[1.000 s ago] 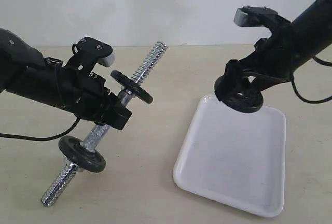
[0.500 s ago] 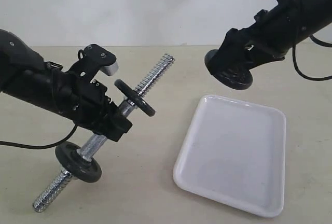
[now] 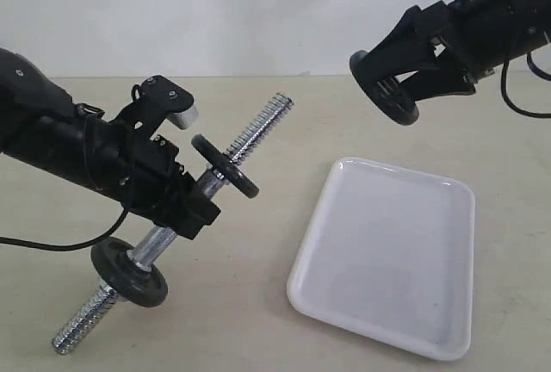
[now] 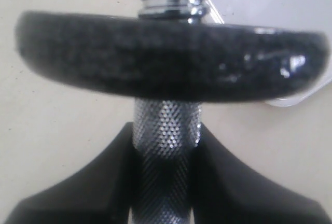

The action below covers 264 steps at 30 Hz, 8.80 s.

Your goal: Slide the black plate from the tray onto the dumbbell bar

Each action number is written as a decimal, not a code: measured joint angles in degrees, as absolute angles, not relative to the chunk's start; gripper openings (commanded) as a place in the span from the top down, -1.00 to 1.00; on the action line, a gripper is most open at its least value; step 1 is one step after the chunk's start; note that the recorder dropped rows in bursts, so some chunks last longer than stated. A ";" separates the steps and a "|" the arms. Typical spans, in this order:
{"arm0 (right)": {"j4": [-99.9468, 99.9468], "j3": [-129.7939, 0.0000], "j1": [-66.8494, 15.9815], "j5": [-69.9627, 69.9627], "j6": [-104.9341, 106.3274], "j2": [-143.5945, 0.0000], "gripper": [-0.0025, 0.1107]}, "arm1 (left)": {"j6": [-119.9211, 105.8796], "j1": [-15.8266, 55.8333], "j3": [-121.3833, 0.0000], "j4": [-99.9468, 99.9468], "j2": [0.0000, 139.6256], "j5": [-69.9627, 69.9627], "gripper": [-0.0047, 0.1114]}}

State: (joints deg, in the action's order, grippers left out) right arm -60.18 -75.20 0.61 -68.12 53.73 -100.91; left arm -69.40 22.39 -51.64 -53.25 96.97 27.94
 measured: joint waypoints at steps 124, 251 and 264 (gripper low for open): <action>-73.48 -87.65 -8.07 -68.33 36.36 -117.65 0.96 | -76.18 22.39 -51.55 -48.62 96.97 21.67 0.84; -68.35 -87.65 -20.00 -61.76 34.42 -118.28 0.83 | -78.94 22.59 -51.55 -42.21 96.97 13.46 0.84; -67.78 -87.65 -20.00 -61.76 32.11 -118.28 -0.39 | -78.94 22.59 -51.55 -42.10 96.97 13.46 0.84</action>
State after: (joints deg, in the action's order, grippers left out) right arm -67.78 -87.65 -20.00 -61.76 32.11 -118.28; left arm -78.94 22.59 -51.55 -42.10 96.97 13.46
